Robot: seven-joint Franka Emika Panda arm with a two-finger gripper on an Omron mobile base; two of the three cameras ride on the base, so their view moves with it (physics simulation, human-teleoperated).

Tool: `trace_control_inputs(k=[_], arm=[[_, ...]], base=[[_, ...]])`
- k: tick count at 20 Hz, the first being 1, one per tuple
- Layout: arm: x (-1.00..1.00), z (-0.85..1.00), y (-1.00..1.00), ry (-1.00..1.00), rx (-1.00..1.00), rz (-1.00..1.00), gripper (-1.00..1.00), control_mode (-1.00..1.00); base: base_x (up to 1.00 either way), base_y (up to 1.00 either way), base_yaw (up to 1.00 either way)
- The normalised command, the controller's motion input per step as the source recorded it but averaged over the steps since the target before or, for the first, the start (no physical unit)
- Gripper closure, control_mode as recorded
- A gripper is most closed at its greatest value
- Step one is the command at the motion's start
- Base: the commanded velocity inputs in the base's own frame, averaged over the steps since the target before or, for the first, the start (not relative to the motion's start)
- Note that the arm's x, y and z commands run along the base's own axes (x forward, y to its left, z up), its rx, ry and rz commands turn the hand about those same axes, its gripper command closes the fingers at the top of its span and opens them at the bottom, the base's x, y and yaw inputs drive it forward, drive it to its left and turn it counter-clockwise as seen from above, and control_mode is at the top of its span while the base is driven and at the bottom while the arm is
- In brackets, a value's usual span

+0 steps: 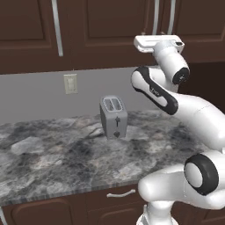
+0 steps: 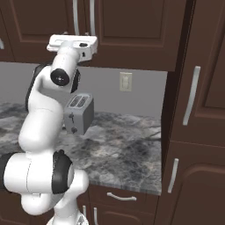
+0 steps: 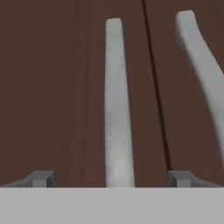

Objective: Open the cabinet directly in front. Then move the liquor and the cup to the dining counter with the candle on it.

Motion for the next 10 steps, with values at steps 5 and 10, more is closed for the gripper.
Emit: trace_control_inputs(k=[5,10], arm=[[1.0,0.0,-0.11,0.13,0.02,0.0,-1.0,-1.0],[1.0,-0.18,0.08,0.19,0.01,0.0,1.0,-1.0]], base=[[0.0,0.0,0.0],[0.0,0.0,0.0]])
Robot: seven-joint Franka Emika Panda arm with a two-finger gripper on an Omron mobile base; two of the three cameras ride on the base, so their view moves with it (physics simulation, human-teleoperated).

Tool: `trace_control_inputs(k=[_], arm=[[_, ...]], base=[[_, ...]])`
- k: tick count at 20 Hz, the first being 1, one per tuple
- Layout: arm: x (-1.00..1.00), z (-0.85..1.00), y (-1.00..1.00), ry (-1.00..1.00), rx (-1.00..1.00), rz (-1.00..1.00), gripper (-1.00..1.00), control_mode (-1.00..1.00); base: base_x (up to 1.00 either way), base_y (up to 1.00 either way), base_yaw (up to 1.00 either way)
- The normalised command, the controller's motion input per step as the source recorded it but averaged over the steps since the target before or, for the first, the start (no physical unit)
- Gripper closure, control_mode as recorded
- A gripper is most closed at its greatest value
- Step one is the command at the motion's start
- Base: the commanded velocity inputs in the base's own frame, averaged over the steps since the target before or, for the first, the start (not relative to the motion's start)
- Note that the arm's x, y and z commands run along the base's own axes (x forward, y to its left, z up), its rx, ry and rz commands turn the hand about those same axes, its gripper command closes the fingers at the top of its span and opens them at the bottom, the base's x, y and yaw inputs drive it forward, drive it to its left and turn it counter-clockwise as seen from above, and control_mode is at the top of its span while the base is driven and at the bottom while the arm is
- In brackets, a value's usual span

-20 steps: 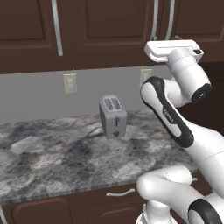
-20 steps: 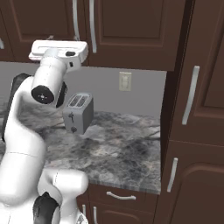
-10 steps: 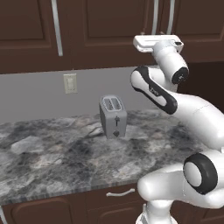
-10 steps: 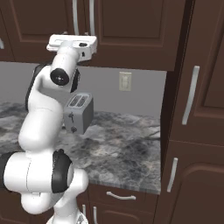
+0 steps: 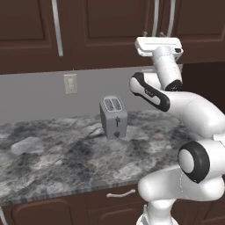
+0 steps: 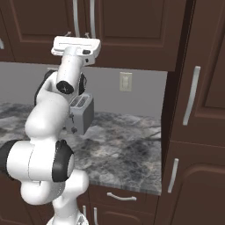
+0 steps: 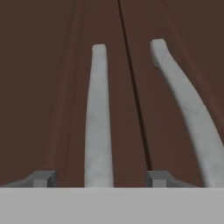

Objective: Open the cabinet directly in front. Then move the liquor and the cup to the dining counter with the candle on it.

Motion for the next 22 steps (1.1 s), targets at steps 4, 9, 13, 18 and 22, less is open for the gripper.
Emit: trace_control_inputs(k=[4,9,13,18,22], arm=[[0.69,-0.12,0.11,0.15,0.0,0.0,1.0,-1.0],[0.0,0.0,0.0,0.0,0.0,0.0,1.0,-1.0],[0.0,0.0,0.0,0.0,0.0,0.0,1.0,-1.0],[-0.32,0.04,0.02,0.06,0.0,-0.01,1.0,-1.0],[-0.89,0.24,0.0,0.13,0.0,-0.09,1.0,-1.0]], base=[[0.0,0.0,0.0],[0.0,0.0,0.0],[0.0,0.0,0.0],[0.0,0.0,0.0],[0.0,0.0,0.0]])
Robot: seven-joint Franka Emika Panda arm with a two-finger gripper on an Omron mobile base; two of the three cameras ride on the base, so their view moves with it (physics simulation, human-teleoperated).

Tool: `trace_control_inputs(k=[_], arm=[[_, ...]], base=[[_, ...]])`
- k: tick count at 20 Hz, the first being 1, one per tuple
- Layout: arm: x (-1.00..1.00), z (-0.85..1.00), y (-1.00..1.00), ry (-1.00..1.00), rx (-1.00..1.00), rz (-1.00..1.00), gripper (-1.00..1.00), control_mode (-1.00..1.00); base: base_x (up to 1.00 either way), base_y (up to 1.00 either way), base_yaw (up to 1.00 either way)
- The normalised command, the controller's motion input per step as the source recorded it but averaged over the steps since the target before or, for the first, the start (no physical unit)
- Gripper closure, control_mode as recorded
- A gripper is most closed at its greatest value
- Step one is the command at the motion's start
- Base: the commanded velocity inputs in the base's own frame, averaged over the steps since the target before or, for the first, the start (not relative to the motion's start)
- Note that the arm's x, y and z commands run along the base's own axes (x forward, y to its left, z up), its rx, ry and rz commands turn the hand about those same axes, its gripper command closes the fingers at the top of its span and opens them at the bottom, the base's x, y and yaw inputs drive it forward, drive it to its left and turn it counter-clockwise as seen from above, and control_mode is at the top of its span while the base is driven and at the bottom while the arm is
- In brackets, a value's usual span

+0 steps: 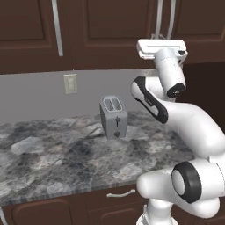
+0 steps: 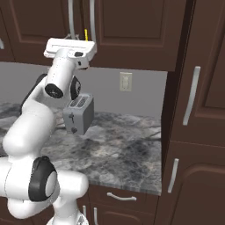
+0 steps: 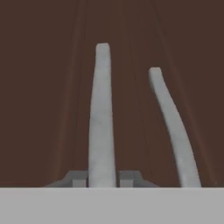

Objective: Open the cabinet directly in front. Then move the liquor and the cup to the dining counter with the candle on it.

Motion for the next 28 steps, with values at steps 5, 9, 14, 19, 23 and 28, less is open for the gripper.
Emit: trace_control_inputs(k=[5,9,14,19,23,28], arm=[[-1.0,0.26,0.0,0.14,0.0,-0.13,1.0,-1.0],[-0.92,0.13,0.04,0.17,0.0,-0.18,1.0,-1.0],[-0.97,0.01,0.39,0.12,0.0,-0.22,1.0,-1.0],[-0.99,-0.05,0.9,0.08,-0.01,-0.19,1.0,-1.0],[-0.91,-0.08,1.0,0.11,-0.04,-0.15,1.0,-1.0],[-0.03,0.0,-0.02,0.03,0.0,0.0,-1.0,-1.0]], base=[[0.0,0.0,0.0],[0.0,0.0,0.0],[0.0,0.0,0.0],[0.0,0.0,0.0],[0.0,0.0,0.0],[0.0,0.0,0.0]])
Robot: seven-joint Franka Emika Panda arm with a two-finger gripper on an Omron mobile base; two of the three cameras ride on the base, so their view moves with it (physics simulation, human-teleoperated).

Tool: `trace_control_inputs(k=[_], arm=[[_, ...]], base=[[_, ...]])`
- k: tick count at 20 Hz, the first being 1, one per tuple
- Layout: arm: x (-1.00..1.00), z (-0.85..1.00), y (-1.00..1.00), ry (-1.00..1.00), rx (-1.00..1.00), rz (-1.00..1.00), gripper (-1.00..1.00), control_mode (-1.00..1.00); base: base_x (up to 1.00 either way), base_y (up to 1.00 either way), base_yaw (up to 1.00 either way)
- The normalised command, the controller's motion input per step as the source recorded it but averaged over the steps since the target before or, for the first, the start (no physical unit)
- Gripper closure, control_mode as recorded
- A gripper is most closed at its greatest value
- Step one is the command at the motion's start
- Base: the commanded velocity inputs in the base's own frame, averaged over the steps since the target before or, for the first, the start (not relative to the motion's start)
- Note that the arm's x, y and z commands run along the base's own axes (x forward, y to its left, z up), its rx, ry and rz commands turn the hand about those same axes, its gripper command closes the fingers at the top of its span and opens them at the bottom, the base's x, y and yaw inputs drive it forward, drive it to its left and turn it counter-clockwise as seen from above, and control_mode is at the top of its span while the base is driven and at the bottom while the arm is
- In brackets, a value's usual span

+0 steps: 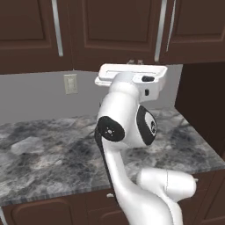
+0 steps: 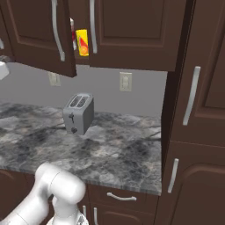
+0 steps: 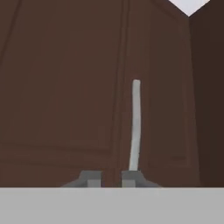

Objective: Open the cabinet directly in front. Then move the liquor and the cup to the dining counter with the candle on it.

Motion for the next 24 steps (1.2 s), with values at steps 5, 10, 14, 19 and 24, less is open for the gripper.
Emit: trace_control_inputs(k=[5,10,14,19,24], arm=[[0.0,0.09,-1.0,0.03,0.35,0.0,-1.0,-1.0],[0.0,0.0,-1.0,0.08,0.32,0.04,-1.0,-1.0],[0.12,0.01,-0.94,0.02,0.22,0.15,-1.0,-1.0],[0.0,0.0,-0.56,0.07,0.14,0.3,-1.0,-1.0],[0.0,0.0,-0.31,0.05,0.15,0.31,-1.0,-1.0]], base=[[0.0,0.0,0.0],[0.0,0.0,0.0],[0.0,0.0,0.0],[0.0,0.0,0.0],[0.0,0.0,0.0]])
